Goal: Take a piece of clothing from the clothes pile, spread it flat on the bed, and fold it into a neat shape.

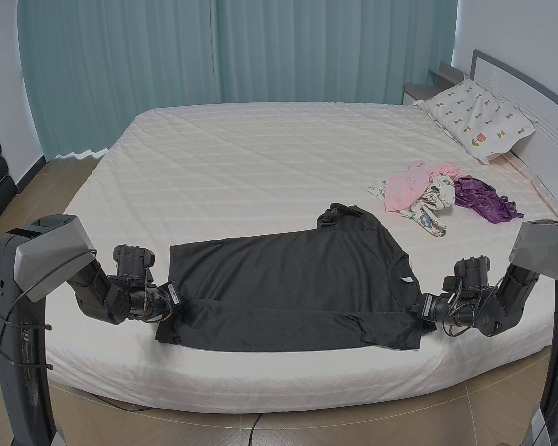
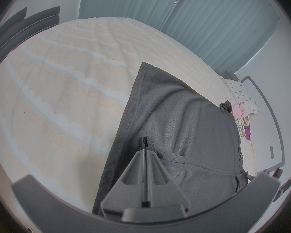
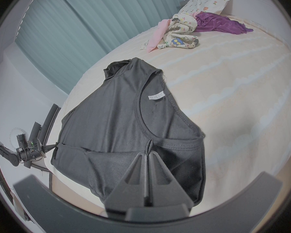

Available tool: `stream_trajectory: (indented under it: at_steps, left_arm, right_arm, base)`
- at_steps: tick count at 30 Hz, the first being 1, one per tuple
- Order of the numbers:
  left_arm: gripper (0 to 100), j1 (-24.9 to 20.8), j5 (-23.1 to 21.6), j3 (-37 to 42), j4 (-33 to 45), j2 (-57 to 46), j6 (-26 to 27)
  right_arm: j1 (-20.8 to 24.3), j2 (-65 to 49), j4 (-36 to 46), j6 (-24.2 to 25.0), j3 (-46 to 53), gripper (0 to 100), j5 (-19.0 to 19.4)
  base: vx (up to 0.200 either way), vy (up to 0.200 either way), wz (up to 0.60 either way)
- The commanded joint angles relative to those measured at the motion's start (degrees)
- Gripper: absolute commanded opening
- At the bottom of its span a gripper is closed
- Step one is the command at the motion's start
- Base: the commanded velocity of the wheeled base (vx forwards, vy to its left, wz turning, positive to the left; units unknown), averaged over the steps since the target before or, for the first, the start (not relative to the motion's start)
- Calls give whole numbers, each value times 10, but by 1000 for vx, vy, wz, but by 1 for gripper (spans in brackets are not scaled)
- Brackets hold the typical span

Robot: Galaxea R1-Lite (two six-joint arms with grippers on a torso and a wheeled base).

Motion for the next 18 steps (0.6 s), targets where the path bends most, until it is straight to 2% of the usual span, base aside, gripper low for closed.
stream_trajectory:
  at_steps: [1,18]
  left_arm:
    - [0,0,0,0,0,1,-5]
    - [0,0,1,-2,1,3,-27]
  right_arm:
    - [-3,-7,-2,4,-5,0,0]
    - [-17,-14,-43,25,-35,0,-9]
  base:
    - [0,0,0]
    - [0,0,0]
